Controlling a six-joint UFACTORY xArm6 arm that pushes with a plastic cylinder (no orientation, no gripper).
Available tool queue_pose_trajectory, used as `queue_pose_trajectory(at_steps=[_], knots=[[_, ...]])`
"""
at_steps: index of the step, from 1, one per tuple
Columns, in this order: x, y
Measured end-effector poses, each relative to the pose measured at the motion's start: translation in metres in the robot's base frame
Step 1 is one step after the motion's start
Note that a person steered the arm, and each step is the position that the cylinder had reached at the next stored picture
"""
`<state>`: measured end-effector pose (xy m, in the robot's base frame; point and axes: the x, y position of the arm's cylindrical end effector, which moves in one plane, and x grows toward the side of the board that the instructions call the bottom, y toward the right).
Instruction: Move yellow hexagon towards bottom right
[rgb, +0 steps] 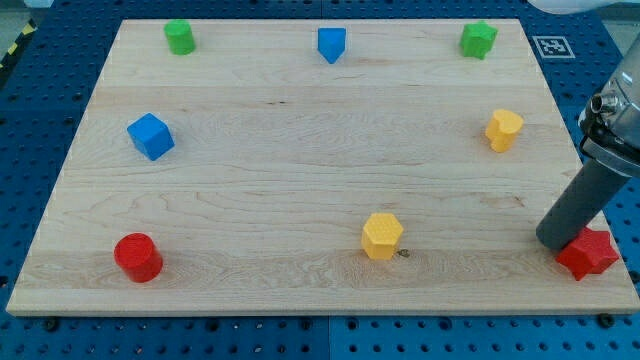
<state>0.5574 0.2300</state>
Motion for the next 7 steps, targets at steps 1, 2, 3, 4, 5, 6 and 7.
queue_pose_trajectory(at_steps=[1, 2, 3, 4, 5, 6, 7], knots=[[-0.002, -0.001], [-0.012, -0.036], [-0.012, -0.049], [-0.021, -0.057], [-0.052, -0.099], [-0.061, -0.165], [-0.053, -0.215]])
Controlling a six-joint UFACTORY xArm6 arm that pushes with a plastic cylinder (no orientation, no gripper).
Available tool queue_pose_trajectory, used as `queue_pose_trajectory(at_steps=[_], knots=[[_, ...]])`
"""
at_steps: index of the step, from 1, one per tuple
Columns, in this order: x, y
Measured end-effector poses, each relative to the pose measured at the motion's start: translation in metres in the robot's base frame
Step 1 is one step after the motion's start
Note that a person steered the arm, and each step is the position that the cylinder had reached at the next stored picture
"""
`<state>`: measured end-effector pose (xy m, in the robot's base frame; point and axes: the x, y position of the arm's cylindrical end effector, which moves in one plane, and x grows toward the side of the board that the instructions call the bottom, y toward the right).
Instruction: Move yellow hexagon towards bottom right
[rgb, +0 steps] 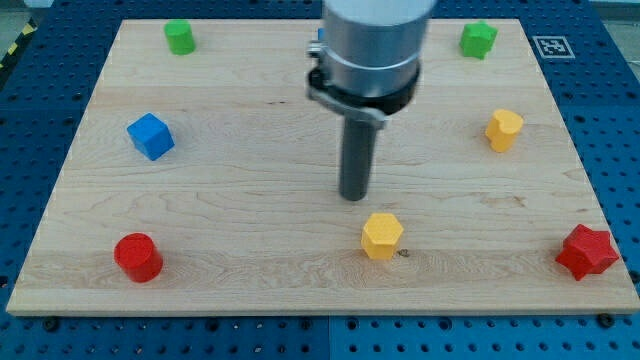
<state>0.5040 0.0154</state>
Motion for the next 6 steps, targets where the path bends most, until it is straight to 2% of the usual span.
queue_pose_trajectory(at_steps=[2, 4, 6], knots=[[0.057, 0.002], [0.063, 0.096], [0.056, 0.1]])
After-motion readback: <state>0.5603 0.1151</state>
